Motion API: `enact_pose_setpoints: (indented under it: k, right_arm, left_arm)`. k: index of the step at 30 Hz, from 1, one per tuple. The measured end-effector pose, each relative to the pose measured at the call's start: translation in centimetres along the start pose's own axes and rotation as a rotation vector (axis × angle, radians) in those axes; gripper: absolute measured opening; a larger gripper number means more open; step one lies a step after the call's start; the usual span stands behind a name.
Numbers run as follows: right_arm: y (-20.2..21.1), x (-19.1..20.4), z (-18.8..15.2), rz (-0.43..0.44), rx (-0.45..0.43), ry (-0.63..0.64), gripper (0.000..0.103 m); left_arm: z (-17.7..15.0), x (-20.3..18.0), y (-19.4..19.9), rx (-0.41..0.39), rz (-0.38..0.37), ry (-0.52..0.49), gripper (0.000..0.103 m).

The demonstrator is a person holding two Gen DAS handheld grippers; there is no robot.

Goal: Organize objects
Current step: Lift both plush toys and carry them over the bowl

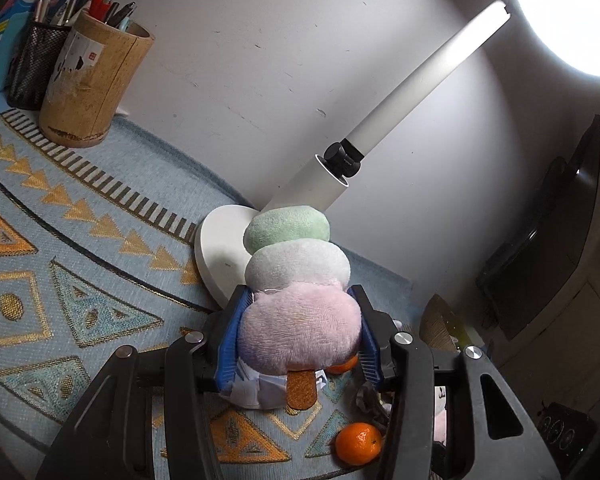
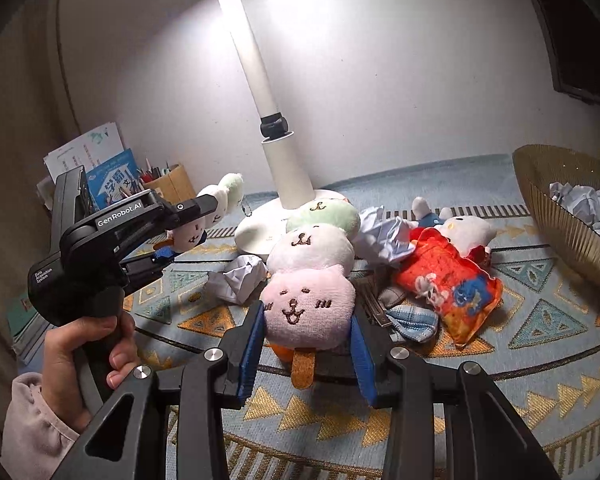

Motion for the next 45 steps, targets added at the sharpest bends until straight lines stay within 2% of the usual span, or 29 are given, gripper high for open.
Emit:
enact_pose_setpoints:
  k: [5,14,19,23,28,31,33,35,37,39,43,45]
  right_arm:
    - [0.6,0.9,-0.1,0.048,-0.035,0.04,0.04]
    - [0.9,1.7,-0.3,0.065,-0.058,0.079,0.04]
    - [0.7,1.3,-0.2,0.068,-0.055,0.049,0.04]
    - [0.9,0.9,-0.2,0.081,-0.065,0.028,0.04]
    - [1.2,0.0,-0.1,0.128,-0.087,-0.027,0.04]
    - [1.6,-0.8,-0.1,0.154,-0.107,-0.07,0.04]
    - [1.1,-1.1,-0.1,0.15,-0.082,-0.095,0.04]
    - [0.8,-1.4,-0.1,0.123,-0.07,-0.112,0.04]
    - [1.5,-1.7,-0.1,0.157,-0.104,-0.125,0.04]
    - [2.4,-2.0,0.1,0.155,-0.125,-0.129,0.04]
    - [5.8,-2.6,2.7,0.182,-0.191,-0.116,0.04]
    - [8.1,-3.2,4.7,0.147,-0.22,-0.078,0.04]
  left_arm:
    - [0.0,0.1,0.2,-0.018,0.0,-0.006,0.046]
    - [-0.4,-1.3,0.2,-0.047,-0.008,-0.074,0.046]
    - [-0.4,-2.0,0.6,-0.076,-0.024,-0.098,0.046]
    - [-0.5,-2.7,1.4,-0.128,-0.036,-0.136,0.046]
    - [-1.3,-4.1,2.0,-0.178,-0.042,-0.222,0.046]
    - [-1.9,-4.9,1.5,-0.166,-0.039,-0.274,0.046]
    - [-2.1,-5.2,1.7,-0.165,-0.05,-0.292,0.046]
    - [-2.0,-5.1,2.1,-0.191,-0.025,-0.29,0.046]
    - [-2.0,-5.5,2.4,-0.199,0.016,-0.292,0.046]
    - [-2.0,-6.8,2.8,-0.183,0.011,-0.29,0.046]
    - [-1.9,-12.1,4.5,-0.228,-0.026,-0.354,0.046]
    - [-1.8,-15.5,4.5,-0.232,-0.063,-0.373,0.046]
Point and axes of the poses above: each gripper's, at about its wrist camera, not at the fingertips, and y roughly against the way its jaws point, x to its left, z to its top, the point moved 3 cm from there along -y, roughly the way its jaws point, and after that the axes turned 14 degrees about z, right-handed, at the moved point
